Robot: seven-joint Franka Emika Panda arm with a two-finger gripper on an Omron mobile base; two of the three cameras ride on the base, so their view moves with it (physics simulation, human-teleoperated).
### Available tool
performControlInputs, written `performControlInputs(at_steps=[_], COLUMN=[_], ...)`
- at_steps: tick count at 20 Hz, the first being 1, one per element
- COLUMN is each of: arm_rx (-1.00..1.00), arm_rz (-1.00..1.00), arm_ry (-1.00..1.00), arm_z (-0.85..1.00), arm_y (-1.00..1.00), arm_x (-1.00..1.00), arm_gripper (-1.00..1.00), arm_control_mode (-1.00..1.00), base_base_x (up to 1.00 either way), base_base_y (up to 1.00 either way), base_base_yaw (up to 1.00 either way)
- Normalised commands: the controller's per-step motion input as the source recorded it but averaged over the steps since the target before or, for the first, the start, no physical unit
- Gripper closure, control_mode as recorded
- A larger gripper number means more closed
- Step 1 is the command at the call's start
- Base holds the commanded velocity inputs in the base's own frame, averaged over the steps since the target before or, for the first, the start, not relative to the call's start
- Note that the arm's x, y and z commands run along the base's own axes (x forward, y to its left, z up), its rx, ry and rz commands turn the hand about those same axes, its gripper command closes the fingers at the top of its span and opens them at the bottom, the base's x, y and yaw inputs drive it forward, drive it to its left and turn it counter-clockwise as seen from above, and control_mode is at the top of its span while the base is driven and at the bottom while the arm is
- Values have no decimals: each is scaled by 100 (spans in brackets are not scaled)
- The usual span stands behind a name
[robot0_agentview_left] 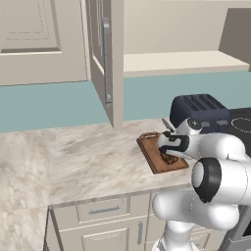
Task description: Pick the bread, place it on the cutting board, pick the jam, place it on the counter, and close the cabinet.
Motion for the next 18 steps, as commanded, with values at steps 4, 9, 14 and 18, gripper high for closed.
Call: performControlInputs(at_steps=[4,9,14,18], arm_rx=[0,0,0,0], arm_rz=[0,0,0,0], arm_ry=[-7,-11,-14,-17], arm_z=[0,3,5,10], arm_y=[0,0,0,0], arm_x=[0,0,0,0], arm_gripper=[-100,-100,-100,-100], arm_control_mode=[-100,-100,-100,-100], base_base_x=[0,0,0,0], base_base_y=[0,0,0,0], base_base_yaw=[0,0,0,0])
